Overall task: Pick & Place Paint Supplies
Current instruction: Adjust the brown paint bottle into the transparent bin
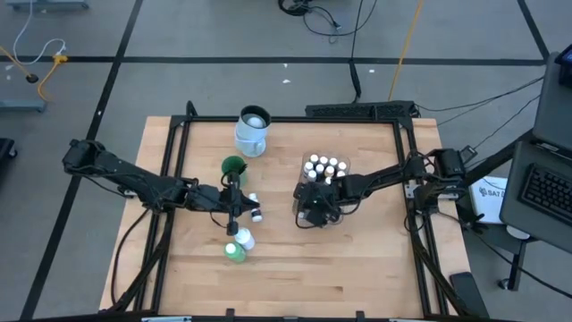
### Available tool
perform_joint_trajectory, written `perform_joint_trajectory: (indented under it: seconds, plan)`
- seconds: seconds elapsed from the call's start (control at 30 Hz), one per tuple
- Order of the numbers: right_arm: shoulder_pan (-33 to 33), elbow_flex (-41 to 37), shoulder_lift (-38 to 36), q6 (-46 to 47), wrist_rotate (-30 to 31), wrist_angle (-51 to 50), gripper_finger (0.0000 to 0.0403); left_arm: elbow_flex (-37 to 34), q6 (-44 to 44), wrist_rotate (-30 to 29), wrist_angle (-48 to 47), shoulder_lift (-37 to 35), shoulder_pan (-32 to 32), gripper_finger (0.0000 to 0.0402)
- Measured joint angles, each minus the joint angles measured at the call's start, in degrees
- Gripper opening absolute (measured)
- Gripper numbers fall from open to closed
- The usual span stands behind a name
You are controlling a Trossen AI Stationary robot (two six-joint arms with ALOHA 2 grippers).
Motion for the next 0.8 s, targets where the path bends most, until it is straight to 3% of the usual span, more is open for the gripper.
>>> perform_joint_trajectory:
  seconds: [0.13, 0.4, 0.6, 0.8]
  plan:
    - [1.7, 0.0, -0.6, 0.6, 3.5, 1.8, 0.0002, 0.0, -0.1, 0.0, 0.0, 0.0, 0.0, 0.0024]
    - [2.3, 0.0, -2.3, 0.6, 5.4, 2.9, 0.0002, 0.0, -0.2, 0.0, 0.0, 0.0, 0.0, 0.0024]
    - [2.3, 0.0, -3.6, -2.5, 4.6, 0.7, 0.0037, 0.0, 0.1, 0.0, -0.3, 0.0, 0.0, 0.0024]
    - [2.6, 0.0, -4.5, -6.0, 3.5, 0.5, 0.0109, 0.0, 1.7, 0.0, -0.5, 0.0, 0.0, 0.0024]
